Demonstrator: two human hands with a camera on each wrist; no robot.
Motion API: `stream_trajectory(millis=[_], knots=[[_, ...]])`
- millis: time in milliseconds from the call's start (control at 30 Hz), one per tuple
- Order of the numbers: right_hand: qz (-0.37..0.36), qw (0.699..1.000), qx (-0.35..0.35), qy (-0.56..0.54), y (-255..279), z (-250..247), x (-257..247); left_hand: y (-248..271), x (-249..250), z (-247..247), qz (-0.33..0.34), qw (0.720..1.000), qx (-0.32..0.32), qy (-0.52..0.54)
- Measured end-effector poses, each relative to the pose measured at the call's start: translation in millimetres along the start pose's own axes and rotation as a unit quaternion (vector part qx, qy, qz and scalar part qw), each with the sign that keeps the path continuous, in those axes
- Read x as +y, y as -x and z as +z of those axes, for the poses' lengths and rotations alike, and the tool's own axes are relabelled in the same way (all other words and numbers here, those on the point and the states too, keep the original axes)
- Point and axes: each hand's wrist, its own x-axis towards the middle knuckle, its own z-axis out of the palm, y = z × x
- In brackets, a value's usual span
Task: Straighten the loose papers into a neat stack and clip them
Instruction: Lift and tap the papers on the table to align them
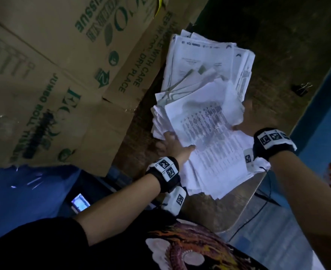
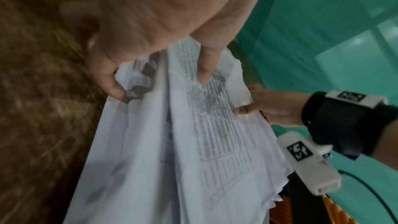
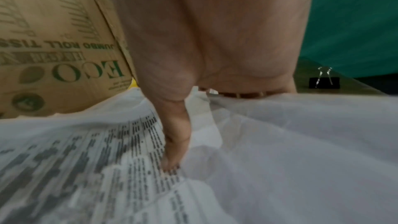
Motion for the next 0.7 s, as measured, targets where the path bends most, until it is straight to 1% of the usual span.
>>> stream_trajectory(millis=[33, 133, 233, 300, 400, 500, 567, 700], knots=[[0.008, 1.000, 0.006, -0.007, 2, 5, 4, 3, -2, 0, -0.013, 1.000, 0.009, 0.013], [0.037, 0.999, 0.009, -0.031, 10, 13, 7, 14, -6, 2, -0.030, 0.998, -0.009, 0.061], [0.068, 0.993, -0.038, -0.085, 20, 18, 9, 13, -4, 0, -0.058, 0.995, 0.011, 0.076], [0.079, 0.992, -0.057, -0.084, 30, 24, 12, 12, -5, 0, -0.059, 0.994, -0.007, 0.091], [0.051, 0.991, -0.073, -0.102, 50, 36, 20, 14, -13, 1, -0.025, 0.995, -0.027, 0.091], [0.059, 0.981, -0.046, -0.179, 79, 44, 26, 17, -19, 1, 0.011, 0.996, -0.050, 0.067], [0.055, 0.972, -0.017, -0.227, 96, 46, 28, 20, -18, 0, 0.034, 0.998, -0.044, 0.028], [0.049, 0.961, 0.038, -0.269, 124, 55, 31, 28, -13, -6, 0.098, 0.994, -0.045, -0.033]])
